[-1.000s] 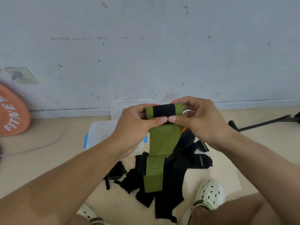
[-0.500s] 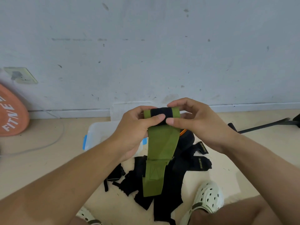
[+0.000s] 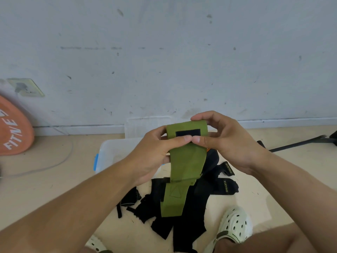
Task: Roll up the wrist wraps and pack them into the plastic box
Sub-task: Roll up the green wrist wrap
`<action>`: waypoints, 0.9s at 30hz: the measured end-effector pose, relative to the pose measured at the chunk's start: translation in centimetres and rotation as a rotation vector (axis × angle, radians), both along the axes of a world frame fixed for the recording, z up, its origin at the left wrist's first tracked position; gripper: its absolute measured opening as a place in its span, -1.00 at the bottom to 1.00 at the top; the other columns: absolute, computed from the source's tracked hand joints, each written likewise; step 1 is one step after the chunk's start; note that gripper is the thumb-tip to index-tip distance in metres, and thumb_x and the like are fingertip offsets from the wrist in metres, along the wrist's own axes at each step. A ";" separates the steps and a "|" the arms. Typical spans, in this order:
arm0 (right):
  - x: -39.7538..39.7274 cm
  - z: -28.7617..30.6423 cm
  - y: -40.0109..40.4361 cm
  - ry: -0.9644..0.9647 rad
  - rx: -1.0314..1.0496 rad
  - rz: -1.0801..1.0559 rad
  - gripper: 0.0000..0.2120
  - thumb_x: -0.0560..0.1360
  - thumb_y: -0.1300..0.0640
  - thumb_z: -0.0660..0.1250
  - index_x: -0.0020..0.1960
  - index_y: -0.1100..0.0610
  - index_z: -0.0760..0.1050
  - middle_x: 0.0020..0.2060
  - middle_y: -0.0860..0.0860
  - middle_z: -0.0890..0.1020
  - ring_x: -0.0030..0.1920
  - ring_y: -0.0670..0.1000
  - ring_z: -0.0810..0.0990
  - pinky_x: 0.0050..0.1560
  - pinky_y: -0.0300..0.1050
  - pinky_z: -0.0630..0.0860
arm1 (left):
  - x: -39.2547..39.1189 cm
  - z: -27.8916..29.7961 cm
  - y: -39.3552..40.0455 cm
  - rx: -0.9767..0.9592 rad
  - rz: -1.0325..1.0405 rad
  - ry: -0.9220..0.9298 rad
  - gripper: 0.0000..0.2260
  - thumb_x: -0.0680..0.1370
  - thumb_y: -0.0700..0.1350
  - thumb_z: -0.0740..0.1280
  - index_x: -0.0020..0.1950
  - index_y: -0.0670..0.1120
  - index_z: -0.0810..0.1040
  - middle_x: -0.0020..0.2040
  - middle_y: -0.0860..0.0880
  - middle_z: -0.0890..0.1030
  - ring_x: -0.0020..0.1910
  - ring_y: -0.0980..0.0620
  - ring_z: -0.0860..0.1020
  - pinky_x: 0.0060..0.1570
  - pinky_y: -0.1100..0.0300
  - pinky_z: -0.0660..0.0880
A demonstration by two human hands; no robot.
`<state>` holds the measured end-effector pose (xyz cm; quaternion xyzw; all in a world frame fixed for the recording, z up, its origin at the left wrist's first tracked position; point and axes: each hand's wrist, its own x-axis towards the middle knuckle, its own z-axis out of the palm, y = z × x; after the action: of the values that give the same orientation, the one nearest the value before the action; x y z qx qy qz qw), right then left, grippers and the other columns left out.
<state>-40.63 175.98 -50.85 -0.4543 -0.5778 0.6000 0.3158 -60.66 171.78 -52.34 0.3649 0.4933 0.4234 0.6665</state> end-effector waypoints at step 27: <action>-0.5 0.3 -0.9 0.006 0.000 -0.033 -0.75 0.48 0.31 0.50 0.09 0.05 0.68 -0.07 0.27 0.73 -0.08 0.20 0.74 -0.07 -0.14 0.64 | -0.1 0.4 0.2 -0.018 0.031 0.130 -0.56 0.38 0.13 0.50 0.14 -0.10 0.66 0.04 -0.07 0.75 0.03 -0.02 0.74 0.12 -0.03 0.66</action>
<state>-41.10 175.08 -50.55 -0.4619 -0.5692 0.5961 0.3276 -60.75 172.02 -51.94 0.3779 0.5448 0.4049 0.6296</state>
